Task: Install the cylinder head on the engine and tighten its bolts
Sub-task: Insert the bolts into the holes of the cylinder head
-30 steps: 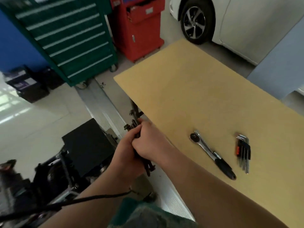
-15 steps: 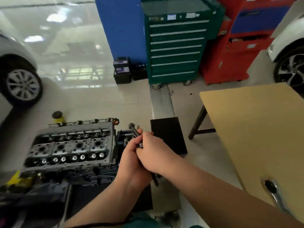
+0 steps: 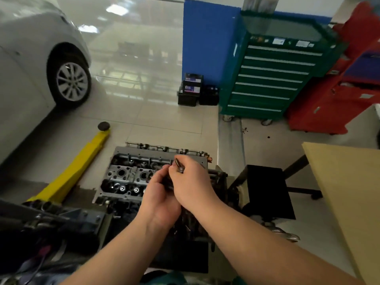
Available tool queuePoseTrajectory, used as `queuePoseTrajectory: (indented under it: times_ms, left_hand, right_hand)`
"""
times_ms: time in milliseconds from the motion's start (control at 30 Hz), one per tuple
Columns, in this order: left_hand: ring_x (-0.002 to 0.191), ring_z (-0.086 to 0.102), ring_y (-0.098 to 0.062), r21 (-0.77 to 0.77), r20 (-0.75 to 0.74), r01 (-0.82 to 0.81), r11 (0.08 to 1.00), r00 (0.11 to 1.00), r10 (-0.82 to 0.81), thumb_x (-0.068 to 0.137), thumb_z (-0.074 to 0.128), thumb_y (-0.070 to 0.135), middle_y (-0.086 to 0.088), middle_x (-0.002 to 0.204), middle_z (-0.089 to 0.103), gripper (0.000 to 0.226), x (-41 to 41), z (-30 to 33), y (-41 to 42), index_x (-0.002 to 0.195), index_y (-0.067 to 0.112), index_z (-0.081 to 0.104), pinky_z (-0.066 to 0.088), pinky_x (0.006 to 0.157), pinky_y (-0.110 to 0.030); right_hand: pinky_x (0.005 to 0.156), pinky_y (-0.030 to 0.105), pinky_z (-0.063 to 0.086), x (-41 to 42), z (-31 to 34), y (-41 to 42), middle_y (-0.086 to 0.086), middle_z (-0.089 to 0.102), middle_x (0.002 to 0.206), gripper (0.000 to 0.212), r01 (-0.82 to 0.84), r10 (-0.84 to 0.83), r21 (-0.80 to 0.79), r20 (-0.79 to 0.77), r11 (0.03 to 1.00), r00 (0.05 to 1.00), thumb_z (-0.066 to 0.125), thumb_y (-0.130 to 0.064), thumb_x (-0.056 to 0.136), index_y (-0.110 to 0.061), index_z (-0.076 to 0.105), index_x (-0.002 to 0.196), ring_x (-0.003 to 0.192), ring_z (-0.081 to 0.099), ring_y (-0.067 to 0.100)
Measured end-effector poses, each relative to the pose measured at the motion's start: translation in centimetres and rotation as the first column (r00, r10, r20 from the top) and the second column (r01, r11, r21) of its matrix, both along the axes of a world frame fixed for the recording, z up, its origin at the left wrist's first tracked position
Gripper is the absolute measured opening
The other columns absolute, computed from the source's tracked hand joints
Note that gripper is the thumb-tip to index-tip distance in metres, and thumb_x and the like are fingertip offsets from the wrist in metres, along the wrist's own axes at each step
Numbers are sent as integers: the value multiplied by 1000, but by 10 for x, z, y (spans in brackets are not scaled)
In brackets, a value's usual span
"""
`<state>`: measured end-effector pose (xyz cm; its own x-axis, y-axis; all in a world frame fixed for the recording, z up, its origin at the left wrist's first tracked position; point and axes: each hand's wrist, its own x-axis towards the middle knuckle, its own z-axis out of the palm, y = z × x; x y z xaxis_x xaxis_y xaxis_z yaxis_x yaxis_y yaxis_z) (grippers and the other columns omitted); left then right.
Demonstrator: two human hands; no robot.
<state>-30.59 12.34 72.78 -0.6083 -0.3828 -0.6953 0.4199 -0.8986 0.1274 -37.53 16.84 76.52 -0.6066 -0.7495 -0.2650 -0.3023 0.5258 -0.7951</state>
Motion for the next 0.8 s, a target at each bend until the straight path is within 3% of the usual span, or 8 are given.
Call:
queuePoseTrajectory:
  times_ms: [100, 200, 300, 467, 600, 667, 733, 800]
  left_hand:
    - [108, 75, -32, -16, 19, -12, 1000, 1000, 13, 108, 48, 23, -20, 118, 76, 35, 19, -11, -28, 125, 2, 71, 51, 106, -42]
    - [81, 80, -31, -8, 52, -8, 1000, 999, 8, 110, 47, 23, -20, 98, 79, 33, 35, -24, -52, 117, 1, 71, 54, 83, -41]
    - [92, 79, -32, 10, 24, 53, 999, 998, -54, 110, 50, 31, -21, 109, 78, 39, 46, -33, -66, 122, 0, 70, 54, 85, -42]
    - [123, 65, -35, 3, -18, 201, 979, 979, -201, 110, 47, 36, -24, 129, 71, 45, 53, -38, -72, 130, 0, 66, 51, 95, -47]
    - [129, 62, -36, -54, 62, 263, 963, 964, -260, 111, 46, 23, -24, 133, 69, 39, 47, -44, -72, 139, 0, 61, 51, 101, -45]
    - [131, 60, -33, -50, 52, 240, 969, 970, -238, 109, 48, 16, -21, 138, 66, 36, 44, -49, -73, 141, 2, 60, 48, 111, -46]
    - [110, 64, -28, -29, 45, 210, 977, 977, -209, 108, 48, 10, -18, 120, 67, 26, 42, -56, -79, 130, 17, 60, 42, 117, -47]
    - [77, 57, -20, -23, 58, 170, 985, 984, -169, 107, 47, 8, -7, 89, 62, 18, 44, -66, -89, 107, 22, 59, 51, 96, -45]
  right_hand:
    - [117, 29, 39, 18, -15, -31, -4, 56, 150, 43, 114, -113, -42, 32, 993, 993, 55, -27, 108, -24, 53, 151, 140, 50, 14]
    - [117, 34, 43, 35, -31, -53, -2, 58, 145, 44, 185, -178, -56, 111, 981, 978, 57, -26, 107, -22, 54, 150, 134, 56, 14]
    - [115, 36, 45, 43, -43, -67, -3, 57, 140, 39, 172, -169, -23, 98, 985, 981, 60, -25, 105, -23, 61, 144, 129, 59, 15]
    - [111, 42, 41, 41, -50, -73, -5, 52, 131, 45, 29, 61, 271, -319, 962, 946, 49, -52, 103, -34, 60, 142, 125, 44, 20]
    - [110, 45, 40, 30, -43, -64, -3, 48, 139, 55, -29, 144, 369, -289, 929, 946, 40, -66, 101, -43, 46, 151, 132, 41, 22]
    - [99, 42, 50, 26, -37, -55, -10, 59, 130, 50, -47, 150, 326, -299, 944, 942, 39, -69, 100, -45, 53, 142, 122, 54, 14]
    - [77, 34, 57, 20, -30, -42, -15, 74, 102, 41, -34, 69, 177, -196, 984, 978, 46, -70, 99, -41, 66, 119, 93, 69, 2]
    - [64, 22, 54, 8, -25, -27, -17, 74, 78, 30, 11, -11, 3, -27, 1000, 1000, 59, -63, 97, -36, 72, 98, 71, 68, -3]
